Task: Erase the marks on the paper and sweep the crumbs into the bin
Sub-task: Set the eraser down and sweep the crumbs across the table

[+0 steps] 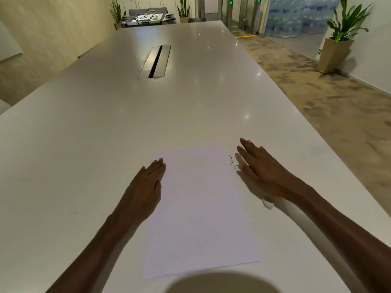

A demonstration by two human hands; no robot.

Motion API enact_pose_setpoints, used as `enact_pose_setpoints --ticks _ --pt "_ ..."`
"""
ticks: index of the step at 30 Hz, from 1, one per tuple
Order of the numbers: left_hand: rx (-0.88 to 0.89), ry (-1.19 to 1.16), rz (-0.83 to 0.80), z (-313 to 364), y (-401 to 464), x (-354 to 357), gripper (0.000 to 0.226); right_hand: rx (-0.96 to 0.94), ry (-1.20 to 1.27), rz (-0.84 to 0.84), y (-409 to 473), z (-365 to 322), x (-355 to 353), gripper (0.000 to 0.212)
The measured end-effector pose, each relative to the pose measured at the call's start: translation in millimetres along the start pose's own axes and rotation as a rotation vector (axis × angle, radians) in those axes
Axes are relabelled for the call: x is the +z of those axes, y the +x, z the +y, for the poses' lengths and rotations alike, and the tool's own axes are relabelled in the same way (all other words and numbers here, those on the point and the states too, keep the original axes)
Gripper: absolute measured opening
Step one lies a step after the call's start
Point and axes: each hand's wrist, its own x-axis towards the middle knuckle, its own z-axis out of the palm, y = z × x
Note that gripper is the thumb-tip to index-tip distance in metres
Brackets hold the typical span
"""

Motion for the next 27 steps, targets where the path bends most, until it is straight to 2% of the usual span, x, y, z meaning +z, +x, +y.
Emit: enact_pose_setpoints --ticks 3,5,8,12,16,20,22,24,27 --pt "-0.009 0.040 0.008 5.3 3.1 -2.8 0.056 -0.031 0.090 0.172 -9.7 13.0 -2.9 0.033" --pt "-0.020 0.077 0.050 13.1 5.0 -5.3 0.056 -0.020 0.153 0.199 -17.7 14.0 -4.7 0.019" --pt "-0.041 0.165 0.147 26.6 10.7 -5.6 0.054 0.028 0.253 0.136 -32.7 7.9 -4.1 0.025" --pt "-0.138 0.100 0.140 47.9 18.1 1.6 0.051 -0.098 0.258 0.178 -44.7 -6.6 8.3 0.024" --pt "-0.193 -0.051 0.020 105.0 15.5 15.7 0.084 -0.126 0.355 0.162 -46.0 -10.8 11.7 0.021" --pt "-0.201 0.001 -0.066 159.1 12.8 41.3 0.109 -0.006 0.626 0.298 -33.0 -4.0 4.1 0.017" --pt "-0.225 0.056 -0.068 168.4 14.7 52.4 0.117 0.001 0.581 0.350 -24.9 3.6 2.7 0.021" --pt "-0.252 0.092 -0.057 170.4 15.9 59.0 0.117 -0.077 0.445 0.351 -21.3 10.8 2.7 0.020" --pt "-0.288 0.094 -0.047 167.1 15.9 61.3 0.111 -0.263 0.198 0.235 -20.3 18.1 0.8 0.026"
